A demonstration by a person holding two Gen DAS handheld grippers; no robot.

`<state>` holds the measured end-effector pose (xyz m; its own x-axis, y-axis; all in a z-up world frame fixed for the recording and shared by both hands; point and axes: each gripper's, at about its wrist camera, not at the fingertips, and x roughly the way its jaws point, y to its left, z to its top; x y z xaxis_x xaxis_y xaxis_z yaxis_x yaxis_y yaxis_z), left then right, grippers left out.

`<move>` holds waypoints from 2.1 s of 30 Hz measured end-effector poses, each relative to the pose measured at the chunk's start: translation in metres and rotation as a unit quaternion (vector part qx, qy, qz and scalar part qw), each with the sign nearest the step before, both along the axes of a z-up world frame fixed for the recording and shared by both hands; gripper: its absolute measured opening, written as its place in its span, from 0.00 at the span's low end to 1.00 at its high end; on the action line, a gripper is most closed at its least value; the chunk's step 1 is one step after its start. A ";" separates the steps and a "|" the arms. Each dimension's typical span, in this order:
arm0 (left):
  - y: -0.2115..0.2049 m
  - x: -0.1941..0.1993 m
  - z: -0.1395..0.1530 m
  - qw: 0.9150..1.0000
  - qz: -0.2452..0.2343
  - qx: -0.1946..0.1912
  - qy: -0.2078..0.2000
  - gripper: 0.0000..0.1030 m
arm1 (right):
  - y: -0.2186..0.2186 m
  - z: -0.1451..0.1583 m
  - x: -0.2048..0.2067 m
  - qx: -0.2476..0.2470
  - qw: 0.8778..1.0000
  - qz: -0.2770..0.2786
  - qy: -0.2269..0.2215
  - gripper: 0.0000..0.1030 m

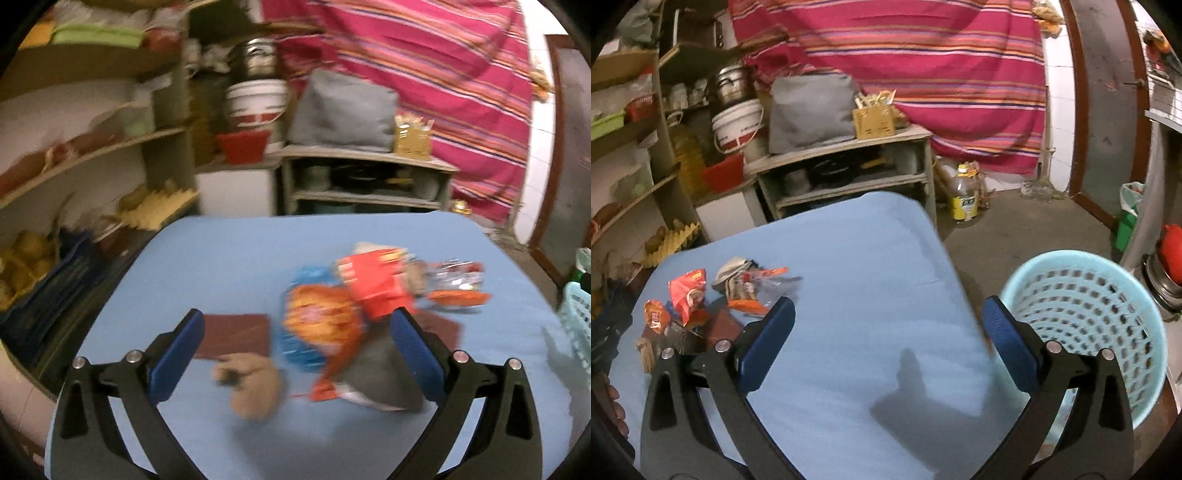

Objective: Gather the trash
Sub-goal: 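Return both tools from the basket to the table, then grasp the brown paper with the left tool while the right tool grasps the black ribbed cup, then carry the brown paper and black cup to the blue basket and release them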

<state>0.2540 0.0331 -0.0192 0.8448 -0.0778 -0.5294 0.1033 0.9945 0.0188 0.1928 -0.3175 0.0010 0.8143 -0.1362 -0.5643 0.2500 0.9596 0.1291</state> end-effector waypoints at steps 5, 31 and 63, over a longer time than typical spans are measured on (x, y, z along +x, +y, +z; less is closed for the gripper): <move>0.034 0.012 -0.032 0.999 0.007 0.005 0.035 0.95 | 0.060 -0.015 0.025 -0.026 0.997 0.069 0.016 0.96; 0.086 0.030 -0.038 0.992 -0.015 -0.075 0.105 0.48 | 0.200 -0.049 0.067 -0.008 0.986 0.149 0.076 0.96; 0.017 -0.010 0.000 0.994 -0.067 -0.065 0.057 0.48 | 0.118 -0.005 0.019 0.013 0.986 0.164 0.036 0.63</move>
<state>0.2438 0.0499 -0.0195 0.7571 -0.2596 -0.5995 0.2293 0.9649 -0.1282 0.2118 -0.1996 -0.0040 0.7697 0.1426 -0.6223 -0.0627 0.9869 0.1485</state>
